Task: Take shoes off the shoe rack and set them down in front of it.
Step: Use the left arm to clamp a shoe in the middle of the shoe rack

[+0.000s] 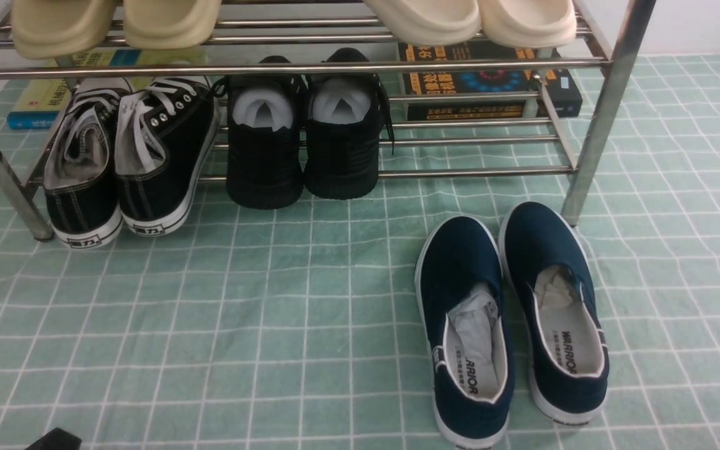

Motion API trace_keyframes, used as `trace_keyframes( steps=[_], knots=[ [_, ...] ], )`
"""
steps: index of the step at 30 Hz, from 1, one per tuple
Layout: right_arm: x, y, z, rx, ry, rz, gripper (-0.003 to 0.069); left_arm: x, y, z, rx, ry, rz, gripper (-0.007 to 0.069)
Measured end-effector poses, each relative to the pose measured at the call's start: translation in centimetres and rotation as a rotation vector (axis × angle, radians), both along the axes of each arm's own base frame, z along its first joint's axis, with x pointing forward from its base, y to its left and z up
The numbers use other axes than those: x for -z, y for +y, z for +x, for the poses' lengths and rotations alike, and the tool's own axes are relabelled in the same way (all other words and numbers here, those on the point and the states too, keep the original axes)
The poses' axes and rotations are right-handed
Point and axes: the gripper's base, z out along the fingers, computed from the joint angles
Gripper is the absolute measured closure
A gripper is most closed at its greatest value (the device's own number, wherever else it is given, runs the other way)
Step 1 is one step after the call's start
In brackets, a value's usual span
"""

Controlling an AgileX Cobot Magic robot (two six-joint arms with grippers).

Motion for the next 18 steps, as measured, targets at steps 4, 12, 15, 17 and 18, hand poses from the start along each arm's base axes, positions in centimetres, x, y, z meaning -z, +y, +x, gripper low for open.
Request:
trace_keyframes(
  steps=[4,12,15,17,18],
  knots=[
    [0.0,0.0,0.0,0.0,0.0,0.0,0.0455,-0.05,-0.23,0.0,-0.027,0.026,-0.2,0.0384],
    [0.0,0.0,0.0,0.0,0.0,0.0,0.0445,-0.01,0.0,0.04,-0.033,0.013,-0.123,0.0384],
    [0.0,0.0,0.0,0.0,0.0,0.0,0.0441,-0.07,0.29,0.1,-0.036,-0.016,-0.009,0.0384],
    [0.0,0.0,0.0,0.0,0.0,0.0,0.0438,-0.01,0.53,0.12,-0.03,-0.028,0.113,0.039],
    [0.0,0.0,0.0,0.0,0.0,-0.001,0.0438,0.0,0.57,0.12,-0.029,-0.03,0.134,0.0396]
  ],
)
